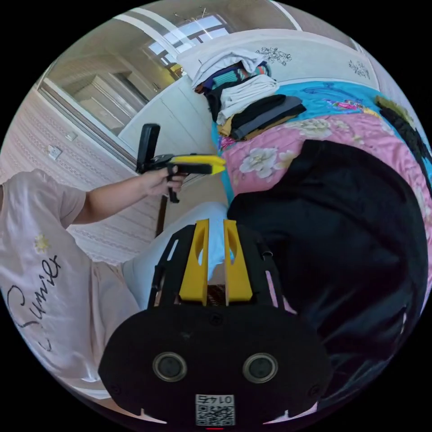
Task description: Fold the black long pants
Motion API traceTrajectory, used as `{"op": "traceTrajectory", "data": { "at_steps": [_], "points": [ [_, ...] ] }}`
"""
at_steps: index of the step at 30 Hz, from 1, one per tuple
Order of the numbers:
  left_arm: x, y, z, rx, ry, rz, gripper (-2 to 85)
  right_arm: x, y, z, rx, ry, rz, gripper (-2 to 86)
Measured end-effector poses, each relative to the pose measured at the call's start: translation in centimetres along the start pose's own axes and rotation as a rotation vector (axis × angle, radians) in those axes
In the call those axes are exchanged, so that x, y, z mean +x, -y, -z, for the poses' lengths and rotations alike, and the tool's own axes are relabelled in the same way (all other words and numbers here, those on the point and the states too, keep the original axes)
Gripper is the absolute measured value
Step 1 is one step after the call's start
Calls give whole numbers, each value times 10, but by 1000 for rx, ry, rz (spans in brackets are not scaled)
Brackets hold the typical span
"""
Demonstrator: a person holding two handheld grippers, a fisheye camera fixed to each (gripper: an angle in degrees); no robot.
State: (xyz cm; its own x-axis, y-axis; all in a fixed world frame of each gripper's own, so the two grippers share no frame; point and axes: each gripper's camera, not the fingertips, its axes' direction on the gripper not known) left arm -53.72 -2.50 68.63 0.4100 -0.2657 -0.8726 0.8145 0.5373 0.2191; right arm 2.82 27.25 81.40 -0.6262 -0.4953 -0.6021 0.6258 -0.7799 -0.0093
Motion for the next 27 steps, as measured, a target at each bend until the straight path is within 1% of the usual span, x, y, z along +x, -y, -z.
{"op": "traceTrajectory", "data": {
  "at_steps": [2, 3, 5, 7, 11, 13, 14, 15, 17, 19, 20, 21, 23, 24, 25, 27],
  "points": [
    [1, -5, -11, -45, -66, 30, 126, 19, 21, 3, 6, -76, 10, 71],
    [4, -7, -21, -71, -90, 24, 134, 34, 39, 4, 4, -148, 5, 78],
    [9, -7, -37, -93, -75, 6, 141, 56, 70, 4, 13, -233, 2, 88],
    [15, 5, -62, -232, -80, -36, 140, 86, 118, -7, 17, -305, -26, 102],
    [15, 16, -88, -342, -167, -79, 98, 127, 182, -55, -57, -327, -100, 113],
    [20, 15, -108, -459, -236, -124, 63, 150, 201, -111, -153, -305, -152, 115],
    [21, 15, -111, -475, -227, -129, 55, 157, 202, -126, -191, -311, -166, 112],
    [24, 14, -113, -483, -217, -141, 28, 167, 200, -153, -266, -346, -180, 106],
    [24, 13, -110, -456, -213, -140, 4, 166, 193, -158, -235, -410, -144, 74],
    [17, 10, -97, -375, -265, -117, -6, 164, 194, -151, -280, -377, -101, 40],
    [15, 10, -90, -345, -277, -118, -7, 162, 195, -144, -276, -374, -92, 36],
    [13, 11, -74, -289, -240, -148, -8, 155, 198, -128, -243, -379, -59, 31],
    [22, 17, -41, -243, -31, -294, -8, 141, 210, -96, -175, -397, -3, 29],
    [29, 22, -19, -209, 134, -390, -8, 134, 222, -75, -124, -388, 22, 30],
    [27, 29, -1, -183, 237, -426, -7, 132, 235, -55, -64, -352, 15, 33],
    [9, 41, 14, -153, 329, -390, -2, 136, 254, -34, 20, -289, -24, 43]
  ]
}}
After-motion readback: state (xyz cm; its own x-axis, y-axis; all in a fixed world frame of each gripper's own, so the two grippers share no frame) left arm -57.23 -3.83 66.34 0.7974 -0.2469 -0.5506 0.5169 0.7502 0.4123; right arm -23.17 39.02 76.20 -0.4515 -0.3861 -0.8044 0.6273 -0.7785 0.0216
